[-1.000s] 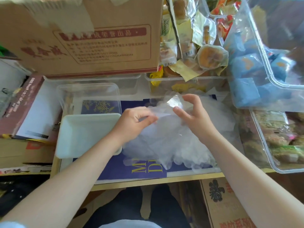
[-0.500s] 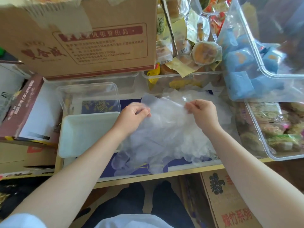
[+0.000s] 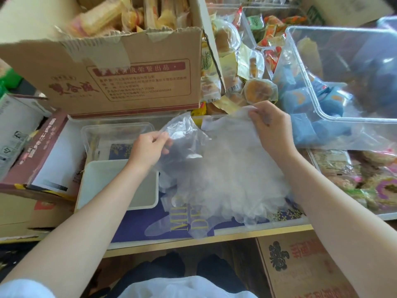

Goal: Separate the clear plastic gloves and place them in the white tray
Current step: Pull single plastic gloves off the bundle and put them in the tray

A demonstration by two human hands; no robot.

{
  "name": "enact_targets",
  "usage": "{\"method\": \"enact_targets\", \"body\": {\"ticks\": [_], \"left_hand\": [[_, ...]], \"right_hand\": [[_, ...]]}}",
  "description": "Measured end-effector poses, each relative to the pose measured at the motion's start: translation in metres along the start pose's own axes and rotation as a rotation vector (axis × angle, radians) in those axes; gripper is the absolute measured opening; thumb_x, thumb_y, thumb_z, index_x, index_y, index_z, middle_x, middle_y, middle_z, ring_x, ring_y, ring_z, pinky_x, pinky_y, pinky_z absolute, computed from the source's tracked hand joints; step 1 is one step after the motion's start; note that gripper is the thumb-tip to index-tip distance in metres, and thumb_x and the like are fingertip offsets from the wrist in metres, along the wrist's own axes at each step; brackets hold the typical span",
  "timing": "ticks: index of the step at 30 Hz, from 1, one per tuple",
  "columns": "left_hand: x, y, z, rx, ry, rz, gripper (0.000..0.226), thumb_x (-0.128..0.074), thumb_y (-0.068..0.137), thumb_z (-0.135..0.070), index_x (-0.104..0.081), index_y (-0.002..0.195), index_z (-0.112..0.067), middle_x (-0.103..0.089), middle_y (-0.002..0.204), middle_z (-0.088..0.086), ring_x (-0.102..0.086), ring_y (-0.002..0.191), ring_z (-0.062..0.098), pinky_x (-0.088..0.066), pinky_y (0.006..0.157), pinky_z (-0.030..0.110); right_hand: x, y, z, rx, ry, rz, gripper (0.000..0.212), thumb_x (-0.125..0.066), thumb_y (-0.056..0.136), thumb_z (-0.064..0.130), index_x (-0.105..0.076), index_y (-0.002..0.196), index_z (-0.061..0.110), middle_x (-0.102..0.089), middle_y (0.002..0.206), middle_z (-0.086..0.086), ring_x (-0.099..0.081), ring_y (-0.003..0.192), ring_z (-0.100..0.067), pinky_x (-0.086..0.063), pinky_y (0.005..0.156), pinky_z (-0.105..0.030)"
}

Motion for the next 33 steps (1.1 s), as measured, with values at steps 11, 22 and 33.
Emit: {"method": "enact_targets", "body": {"ticks": [11, 22, 33], "left_hand": [[0.025, 0.011, -0.007, 0.168, -0.363, 0.174, 0.030, -0.037, 0.102, -0.027, -0.063, 0.093, -0.016, -0.068, 0.094, 0.002, -0.069, 0.066, 0.010, -0.051, 0.072, 0.025], [0.041, -0.012, -0.047, -0.166, -0.379, 0.199, 0.029, -0.029, 0.103, -0.027, -0.052, 0.120, -0.027, -0.060, 0.118, -0.007, -0.065, 0.097, 0.009, -0.050, 0.089, 0.026], [0.016, -0.049, -0.028, -0.245, -0.576, 0.534, 0.051, -0.022, 0.098, -0.041, -0.049, 0.135, -0.020, -0.048, 0.141, -0.002, -0.038, 0.135, 0.011, -0.020, 0.117, 0.044]], "right_hand": [[-0.070, -0.021, 0.051, -0.186, 0.177, 0.719, 0.027, -0.061, 0.090, 0.020, -0.062, 0.082, -0.006, -0.048, 0.059, 0.000, -0.041, 0.057, -0.005, -0.035, 0.058, -0.016], [-0.083, -0.027, 0.030, -0.972, 0.563, 0.257, 0.022, -0.044, 0.097, 0.016, -0.055, 0.082, 0.006, -0.060, 0.059, -0.006, -0.062, 0.052, -0.021, -0.057, 0.047, -0.040], [-0.137, -0.056, 0.088, -1.084, 1.262, 0.187, 0.044, -0.028, 0.103, 0.020, -0.041, 0.123, -0.017, -0.067, 0.068, -0.026, -0.070, 0.058, -0.027, -0.057, 0.052, -0.026]]}}
Point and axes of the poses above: each hand's wrist, its own y-axis towards the middle knuckle, its own x-axis out of the back of the hand, z = x × y, the point moved 8 cm from there along y, towards the middle knuckle
